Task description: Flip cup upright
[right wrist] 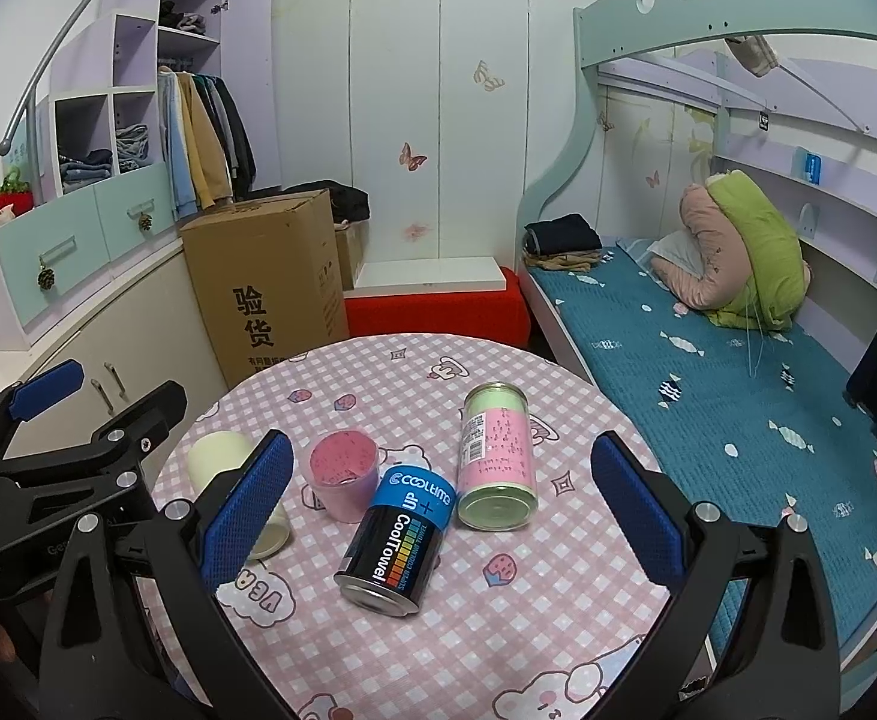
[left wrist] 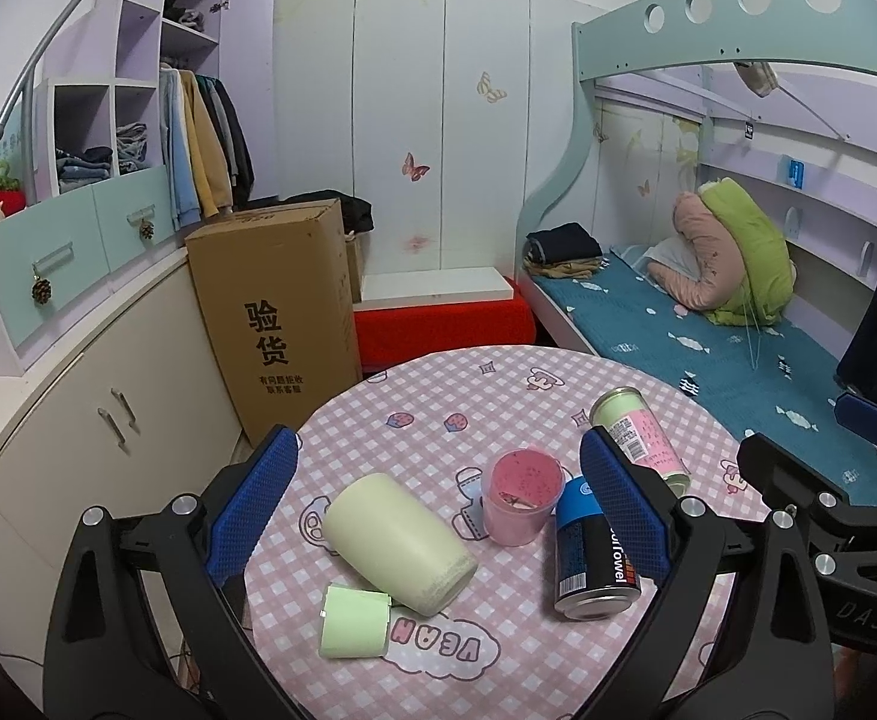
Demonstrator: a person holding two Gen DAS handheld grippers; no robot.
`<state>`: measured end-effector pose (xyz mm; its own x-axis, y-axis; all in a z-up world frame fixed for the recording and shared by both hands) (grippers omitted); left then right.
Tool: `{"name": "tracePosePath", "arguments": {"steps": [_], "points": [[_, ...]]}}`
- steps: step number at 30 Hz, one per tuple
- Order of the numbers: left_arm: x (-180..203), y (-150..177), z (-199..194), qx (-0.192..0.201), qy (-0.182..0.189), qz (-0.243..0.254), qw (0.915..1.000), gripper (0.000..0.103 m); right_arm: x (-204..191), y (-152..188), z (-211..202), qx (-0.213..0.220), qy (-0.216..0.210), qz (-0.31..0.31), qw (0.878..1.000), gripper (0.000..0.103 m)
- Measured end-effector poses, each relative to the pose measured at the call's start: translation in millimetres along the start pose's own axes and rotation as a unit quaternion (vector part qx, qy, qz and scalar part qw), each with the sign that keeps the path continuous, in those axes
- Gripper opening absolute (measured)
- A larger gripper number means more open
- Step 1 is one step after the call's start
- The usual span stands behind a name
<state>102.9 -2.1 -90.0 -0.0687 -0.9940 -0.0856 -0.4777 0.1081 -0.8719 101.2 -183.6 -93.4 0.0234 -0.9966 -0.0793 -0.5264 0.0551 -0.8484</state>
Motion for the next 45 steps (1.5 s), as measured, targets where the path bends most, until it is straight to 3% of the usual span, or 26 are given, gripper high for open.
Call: {"name": "tracePosePath", "arguments": {"steps": [45], "points": [[-5.4, 2.5, -2.2, -0.009, 0.007, -0.005, 0.9999, 0.095, -0.5, 2.7, -0.5, 0.000, -0.002, 0.005, 1.000, 0.096]]}}
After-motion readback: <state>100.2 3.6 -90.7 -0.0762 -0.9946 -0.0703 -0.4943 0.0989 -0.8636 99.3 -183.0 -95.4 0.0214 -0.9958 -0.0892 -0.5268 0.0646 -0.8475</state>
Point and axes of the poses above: each gripper's, at about its wrist camera, not at the fingertips, and z roughly the way its jaws point, x to its right, y to its underside, the point moved 5 cm from there along z, roughly the way its jaws point, and after that the axes turned 4 degrees about z, right-handed, at the moved point
